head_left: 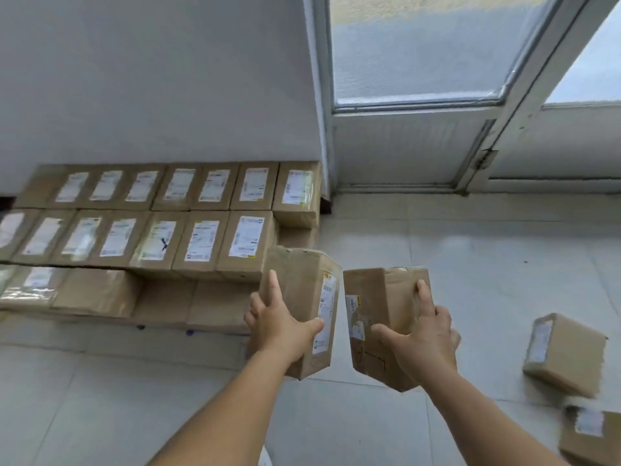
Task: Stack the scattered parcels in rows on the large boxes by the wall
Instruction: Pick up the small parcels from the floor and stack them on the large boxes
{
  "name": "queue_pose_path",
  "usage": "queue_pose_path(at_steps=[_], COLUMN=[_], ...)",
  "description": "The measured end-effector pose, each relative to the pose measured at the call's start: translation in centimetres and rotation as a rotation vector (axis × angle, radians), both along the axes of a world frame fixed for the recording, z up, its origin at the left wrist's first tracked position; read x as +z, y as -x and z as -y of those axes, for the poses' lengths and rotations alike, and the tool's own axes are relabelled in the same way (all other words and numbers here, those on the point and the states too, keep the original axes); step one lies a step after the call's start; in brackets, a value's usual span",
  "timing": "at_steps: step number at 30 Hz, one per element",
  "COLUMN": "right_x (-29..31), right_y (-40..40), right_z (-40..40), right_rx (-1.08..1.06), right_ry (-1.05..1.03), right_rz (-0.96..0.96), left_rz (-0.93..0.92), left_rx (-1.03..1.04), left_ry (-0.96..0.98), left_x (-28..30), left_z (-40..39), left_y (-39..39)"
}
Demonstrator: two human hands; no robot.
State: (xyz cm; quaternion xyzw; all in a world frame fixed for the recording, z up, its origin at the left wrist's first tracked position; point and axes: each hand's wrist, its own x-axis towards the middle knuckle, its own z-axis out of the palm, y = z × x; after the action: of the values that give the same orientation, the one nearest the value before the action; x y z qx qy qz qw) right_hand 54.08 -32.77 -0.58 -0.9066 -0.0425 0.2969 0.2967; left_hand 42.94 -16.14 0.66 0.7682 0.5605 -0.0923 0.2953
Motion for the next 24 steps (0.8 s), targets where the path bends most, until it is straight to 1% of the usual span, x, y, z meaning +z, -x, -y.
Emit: queue_pose_path(at_steps=[6, 12, 17, 24], right_x=[-0.7, -1.3, -2.4, -5.0], right_y=[4.9, 10.7, 15.5, 19.8], right_z=[-9.4, -19.3, -27.6, -35.9], right_rx=[0.197, 0.371, 0.537, 0.719], right_ry=[0.005, 0.056, 0.087, 0.178], right_rz=[0.003, 0.049, 0.098, 0.143], left_rz=[-0.024, -0.066, -0.053, -0.056], left_rx=[0.21, 0.337, 0.452, 0.597], left_ry=[0.027, 0.042, 0.061, 0.133], left_x=[-1.2, -2.3, -3.0, -5.4], left_z=[-7.2, -14.6, -20.8, -25.7], left_y=[8.1, 15.7, 21.8, 28.4])
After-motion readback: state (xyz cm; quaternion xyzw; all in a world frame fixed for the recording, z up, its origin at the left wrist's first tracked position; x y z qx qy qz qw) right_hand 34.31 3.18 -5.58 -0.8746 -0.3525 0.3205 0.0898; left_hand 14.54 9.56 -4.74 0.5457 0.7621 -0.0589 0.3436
